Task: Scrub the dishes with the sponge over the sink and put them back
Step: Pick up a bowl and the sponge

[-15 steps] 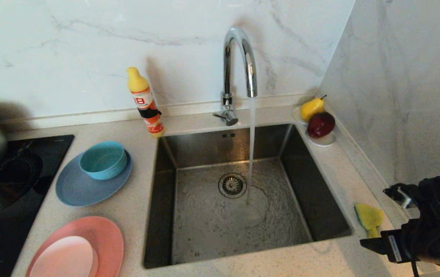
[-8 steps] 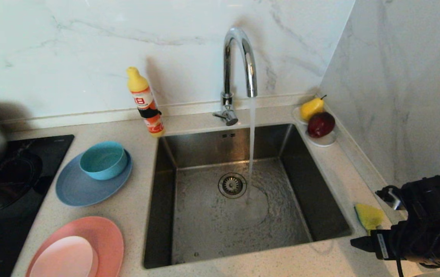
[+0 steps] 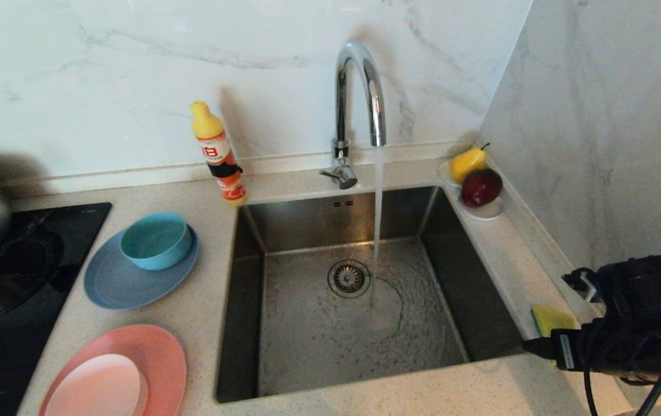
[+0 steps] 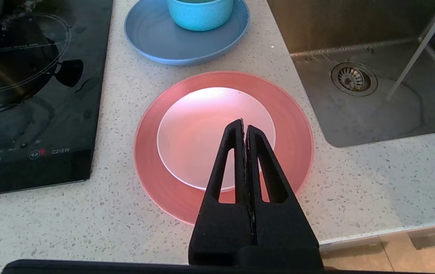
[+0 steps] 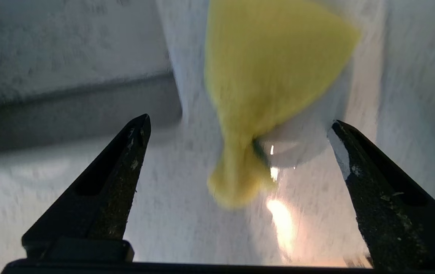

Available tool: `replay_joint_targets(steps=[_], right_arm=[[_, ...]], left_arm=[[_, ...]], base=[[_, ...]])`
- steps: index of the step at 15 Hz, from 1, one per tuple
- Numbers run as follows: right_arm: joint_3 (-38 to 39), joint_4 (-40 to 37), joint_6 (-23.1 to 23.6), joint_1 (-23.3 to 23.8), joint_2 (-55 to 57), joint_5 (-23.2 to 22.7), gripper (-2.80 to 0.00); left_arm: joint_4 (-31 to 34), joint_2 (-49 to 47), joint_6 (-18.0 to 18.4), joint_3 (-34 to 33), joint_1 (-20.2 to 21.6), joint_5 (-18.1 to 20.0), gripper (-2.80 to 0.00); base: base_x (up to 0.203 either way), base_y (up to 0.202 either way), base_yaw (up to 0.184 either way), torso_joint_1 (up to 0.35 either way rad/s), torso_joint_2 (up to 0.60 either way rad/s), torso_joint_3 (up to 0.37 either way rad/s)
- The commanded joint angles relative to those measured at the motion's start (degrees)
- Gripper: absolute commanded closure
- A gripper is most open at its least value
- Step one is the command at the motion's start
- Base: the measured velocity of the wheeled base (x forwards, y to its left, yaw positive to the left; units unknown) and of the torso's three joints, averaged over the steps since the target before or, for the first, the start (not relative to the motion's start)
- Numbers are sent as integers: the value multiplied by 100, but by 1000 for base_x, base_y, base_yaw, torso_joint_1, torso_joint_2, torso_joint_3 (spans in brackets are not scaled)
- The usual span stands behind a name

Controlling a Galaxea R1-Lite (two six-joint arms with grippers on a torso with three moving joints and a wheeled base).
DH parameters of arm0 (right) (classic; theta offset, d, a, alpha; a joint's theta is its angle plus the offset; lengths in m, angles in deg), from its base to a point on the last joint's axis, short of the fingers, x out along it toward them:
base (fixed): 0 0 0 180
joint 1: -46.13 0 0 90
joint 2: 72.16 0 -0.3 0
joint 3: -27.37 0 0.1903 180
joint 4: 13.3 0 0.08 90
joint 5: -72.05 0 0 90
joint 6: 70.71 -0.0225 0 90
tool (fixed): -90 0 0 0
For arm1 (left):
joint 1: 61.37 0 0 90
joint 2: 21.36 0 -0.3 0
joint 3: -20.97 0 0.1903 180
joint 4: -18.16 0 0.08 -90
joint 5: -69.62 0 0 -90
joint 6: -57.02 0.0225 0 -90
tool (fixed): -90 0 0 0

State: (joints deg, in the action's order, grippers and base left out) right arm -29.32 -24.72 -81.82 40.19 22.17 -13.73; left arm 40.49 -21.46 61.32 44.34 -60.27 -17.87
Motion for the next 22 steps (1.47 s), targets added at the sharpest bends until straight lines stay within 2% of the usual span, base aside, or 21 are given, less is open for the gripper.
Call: replay_joint_targets(steps=[1,4,5,18,22], right_arm=[[-89,21,-1,5,107,-9,-280],[-121,9,12,14,128,-6,-280],[-113,2,12,14,98,-9,0],[-45,30,14,102,97,-3,0],[-36,-105,151,-32,-635,34,0]], left_arm=[[-2,-8,0,-98,3,1,0],[-2,-6,0,-101,2,-4,0],[-2,-8,0,-102,5,-5,0],[-2,-1,0,-105,4,-4,0],[-2,0,0,-100,4,0,0]], base=[[0,0,0,0,0,0],[0,0,0,0,0,0],[0,0,0,0,0,0],[0,0,0,0,0,0],[0,0,0,0,0,0]])
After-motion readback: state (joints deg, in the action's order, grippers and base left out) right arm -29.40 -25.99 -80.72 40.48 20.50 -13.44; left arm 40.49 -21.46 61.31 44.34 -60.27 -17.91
